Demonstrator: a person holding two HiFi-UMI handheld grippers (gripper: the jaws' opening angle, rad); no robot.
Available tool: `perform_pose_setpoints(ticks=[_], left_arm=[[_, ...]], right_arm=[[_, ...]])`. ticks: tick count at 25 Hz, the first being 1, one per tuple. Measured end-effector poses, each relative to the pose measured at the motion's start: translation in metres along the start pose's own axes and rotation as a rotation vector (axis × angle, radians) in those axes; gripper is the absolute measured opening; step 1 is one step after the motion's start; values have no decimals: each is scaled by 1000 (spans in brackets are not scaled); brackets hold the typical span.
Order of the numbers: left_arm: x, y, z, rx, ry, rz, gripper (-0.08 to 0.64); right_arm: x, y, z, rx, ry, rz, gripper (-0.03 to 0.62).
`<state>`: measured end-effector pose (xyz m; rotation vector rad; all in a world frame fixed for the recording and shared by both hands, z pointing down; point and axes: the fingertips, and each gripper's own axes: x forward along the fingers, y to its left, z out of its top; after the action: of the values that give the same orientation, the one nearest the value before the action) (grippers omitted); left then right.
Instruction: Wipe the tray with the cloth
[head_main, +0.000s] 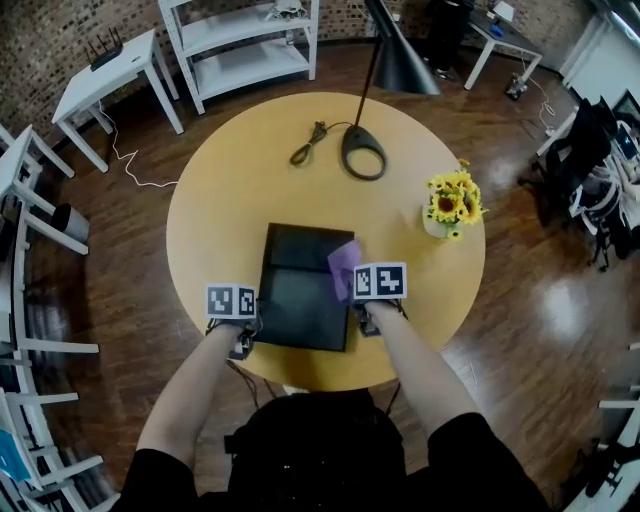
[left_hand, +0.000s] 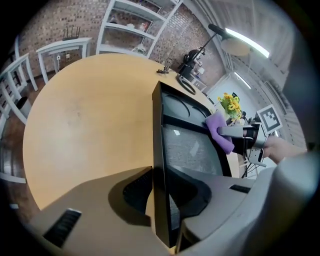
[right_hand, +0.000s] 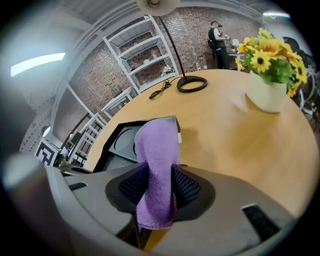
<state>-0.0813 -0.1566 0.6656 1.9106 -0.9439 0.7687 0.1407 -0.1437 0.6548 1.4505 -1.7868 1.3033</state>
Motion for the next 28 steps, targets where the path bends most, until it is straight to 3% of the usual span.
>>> perform_pose_setpoints(ticks=[7, 15, 20, 24, 28], left_arm=[[-1, 3, 3, -10, -62, -30, 64], [-2, 2, 3, -17, -102, -24, 64], [-4, 2, 5, -27, -154, -13, 64], [-4, 3, 3, -30, -173, -9, 64], [-6, 3, 2, -108, -178, -15, 74]], right_arm=[[-6, 11, -41, 52, -55, -12, 141], [-26, 28, -101, 94, -60, 47, 141], [-35, 39, -129, 75, -54, 52, 141], [-33, 38, -134, 35, -68, 11, 141], [-32, 35, -129, -28, -59, -11, 141]])
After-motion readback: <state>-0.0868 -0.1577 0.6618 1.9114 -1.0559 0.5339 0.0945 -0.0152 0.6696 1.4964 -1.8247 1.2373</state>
